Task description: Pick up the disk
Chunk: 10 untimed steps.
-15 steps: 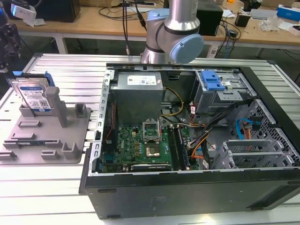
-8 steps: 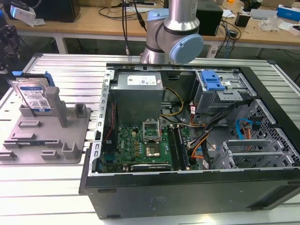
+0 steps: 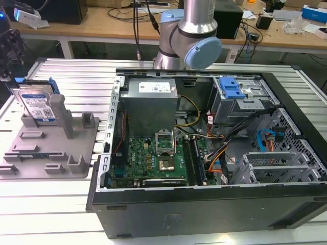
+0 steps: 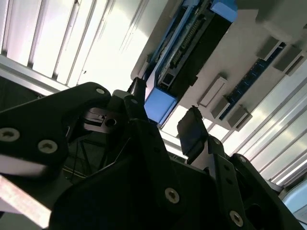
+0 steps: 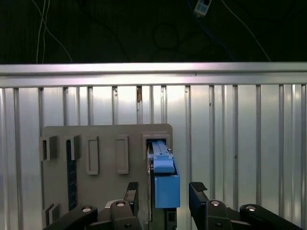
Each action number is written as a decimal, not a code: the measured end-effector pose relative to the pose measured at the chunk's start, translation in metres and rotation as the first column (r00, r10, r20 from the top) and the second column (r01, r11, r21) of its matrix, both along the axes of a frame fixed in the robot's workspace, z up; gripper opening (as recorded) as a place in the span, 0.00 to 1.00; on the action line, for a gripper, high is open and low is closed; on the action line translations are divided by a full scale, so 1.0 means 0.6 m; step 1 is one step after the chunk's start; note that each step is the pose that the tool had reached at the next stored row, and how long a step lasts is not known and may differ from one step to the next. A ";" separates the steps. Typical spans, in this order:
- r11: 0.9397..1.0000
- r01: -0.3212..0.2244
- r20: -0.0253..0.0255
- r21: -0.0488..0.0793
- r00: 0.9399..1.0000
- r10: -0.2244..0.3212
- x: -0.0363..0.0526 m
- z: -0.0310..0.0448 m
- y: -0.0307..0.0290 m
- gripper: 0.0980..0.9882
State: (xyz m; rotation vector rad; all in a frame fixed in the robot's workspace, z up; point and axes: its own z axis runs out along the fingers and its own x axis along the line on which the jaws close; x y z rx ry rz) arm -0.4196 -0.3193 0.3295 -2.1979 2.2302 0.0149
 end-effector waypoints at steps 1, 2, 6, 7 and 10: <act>1.000 0.000 0.000 0.000 1.000 0.000 0.000 -0.002 -0.0001 0.50; 1.000 0.000 0.000 0.000 1.000 0.000 0.000 -0.005 -0.0001 0.50; 1.000 0.000 0.000 0.000 1.000 0.000 0.000 -0.019 -0.0001 0.50; 1.000 0.000 0.000 0.000 1.000 0.000 0.000 -0.021 -0.0001 0.50; 1.000 0.000 0.000 0.000 1.000 0.000 0.000 -0.031 -0.0001 0.50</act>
